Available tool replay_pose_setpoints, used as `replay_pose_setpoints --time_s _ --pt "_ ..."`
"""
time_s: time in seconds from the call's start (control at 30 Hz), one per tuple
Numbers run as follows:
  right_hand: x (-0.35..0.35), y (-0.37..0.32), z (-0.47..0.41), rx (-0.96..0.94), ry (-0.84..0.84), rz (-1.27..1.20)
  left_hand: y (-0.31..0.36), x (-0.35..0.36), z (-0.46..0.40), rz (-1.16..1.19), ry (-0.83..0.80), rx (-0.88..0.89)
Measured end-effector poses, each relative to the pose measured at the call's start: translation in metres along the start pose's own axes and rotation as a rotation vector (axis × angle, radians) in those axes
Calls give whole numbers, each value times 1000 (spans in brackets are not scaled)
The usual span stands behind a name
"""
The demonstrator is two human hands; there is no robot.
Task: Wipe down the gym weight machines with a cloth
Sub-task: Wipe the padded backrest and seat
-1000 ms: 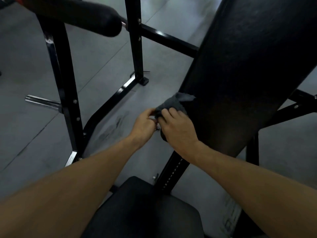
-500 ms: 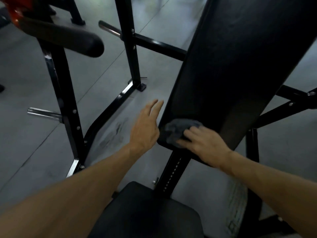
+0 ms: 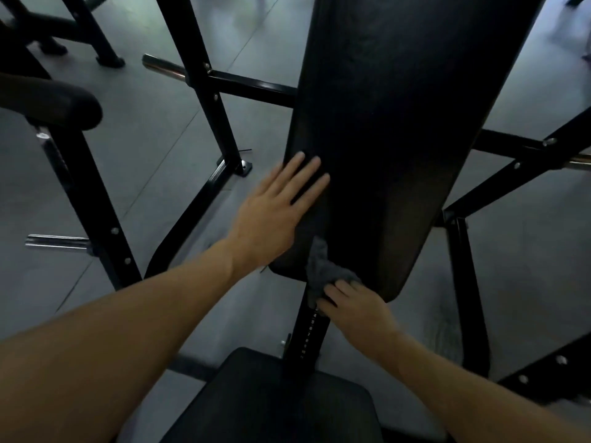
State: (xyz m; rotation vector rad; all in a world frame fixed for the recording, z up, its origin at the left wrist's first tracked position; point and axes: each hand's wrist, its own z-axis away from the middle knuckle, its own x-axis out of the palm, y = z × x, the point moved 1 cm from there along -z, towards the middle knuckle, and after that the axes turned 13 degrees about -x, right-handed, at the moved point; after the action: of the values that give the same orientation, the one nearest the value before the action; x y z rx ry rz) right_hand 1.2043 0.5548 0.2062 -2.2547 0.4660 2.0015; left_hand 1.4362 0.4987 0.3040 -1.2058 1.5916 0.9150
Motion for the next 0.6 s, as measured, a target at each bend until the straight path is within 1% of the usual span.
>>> replay_pose_setpoints --time_s 0.03,0.07,0.1,0.17,0.23,0.3,0.37,0.43,0.53,0.6 --pt "6 -6 13 18 -46 -16 4 3 7 -84 -54 76" --pt "8 -5 20 32 -54 -23 7 6 13 -155 -111 135" --pt "5 0 20 36 -45 -10 9 8 17 -206 -146 167" --pt "-9 14 10 56 34 36 10 10 19 -260 -162 181" --pt "-33 42 -8 141 152 87 11 10 12 -257 -122 166" --pt "-69 80 -32 288 282 128 14 2 -6 -219 -42 102" --pt "-108 116 -54 447 358 171 18 -10 -35 -180 43 26" --pt "-132 136 -69 545 411 170 20 -21 -67 -154 105 -15" --pt "-120 121 -67 591 445 157 22 -25 -93 -145 122 -20" --pt "-85 86 -45 547 387 103 23 -17 -90 -137 113 -27"
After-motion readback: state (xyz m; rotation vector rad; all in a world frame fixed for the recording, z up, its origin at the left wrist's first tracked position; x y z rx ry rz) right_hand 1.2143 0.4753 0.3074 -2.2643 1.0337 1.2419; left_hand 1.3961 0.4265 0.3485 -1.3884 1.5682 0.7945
